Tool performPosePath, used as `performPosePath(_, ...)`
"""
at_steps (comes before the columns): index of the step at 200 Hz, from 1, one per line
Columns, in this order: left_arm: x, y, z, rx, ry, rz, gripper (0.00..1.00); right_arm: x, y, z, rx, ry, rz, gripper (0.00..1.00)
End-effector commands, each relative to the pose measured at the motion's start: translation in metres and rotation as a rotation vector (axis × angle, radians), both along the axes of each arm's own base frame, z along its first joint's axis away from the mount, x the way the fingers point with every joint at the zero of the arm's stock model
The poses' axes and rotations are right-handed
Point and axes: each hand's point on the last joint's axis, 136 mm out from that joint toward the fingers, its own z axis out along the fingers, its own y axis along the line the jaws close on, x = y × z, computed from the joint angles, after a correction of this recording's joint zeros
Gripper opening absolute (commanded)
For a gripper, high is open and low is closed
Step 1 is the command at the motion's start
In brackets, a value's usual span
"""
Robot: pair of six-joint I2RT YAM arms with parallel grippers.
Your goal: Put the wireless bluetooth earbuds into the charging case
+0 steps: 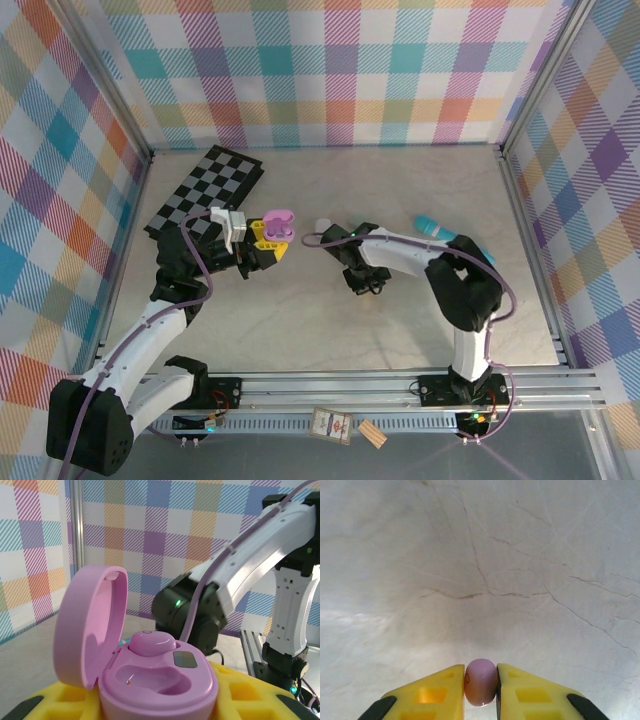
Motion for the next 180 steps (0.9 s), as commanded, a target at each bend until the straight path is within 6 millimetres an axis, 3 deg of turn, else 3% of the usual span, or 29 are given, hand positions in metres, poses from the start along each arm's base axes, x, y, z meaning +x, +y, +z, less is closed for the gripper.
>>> performPosePath(1,0.0,0.0,0.007,-0.009,-0.047,0.003,0.25,0.0,0.016,0.03,0.191,-0.03,-0.024,0.22)
performPosePath(57,0.015,-0.009,0.006,0.014,-0.061,0.081,0.25,0.001,0.043,0.12,0.698,-0.108,-0.052,0.22)
performPosePath(123,0.039,-0.037,-0.014,0.031,-0.125,0.178,0.25,-0.006,0.057,0.224,1.088,-0.188,0.031,0.22)
performPosePath(146,0.048,-0.05,-0.022,0.047,-0.149,0.179,0.25,-0.01,0.063,0.251,1.171,-0.203,0.08,0.22)
performPosePath(180,0.058,-0.068,-0.031,0.047,-0.173,0.167,0.25,-0.01,0.072,0.275,1.241,-0.215,0.127,0.22)
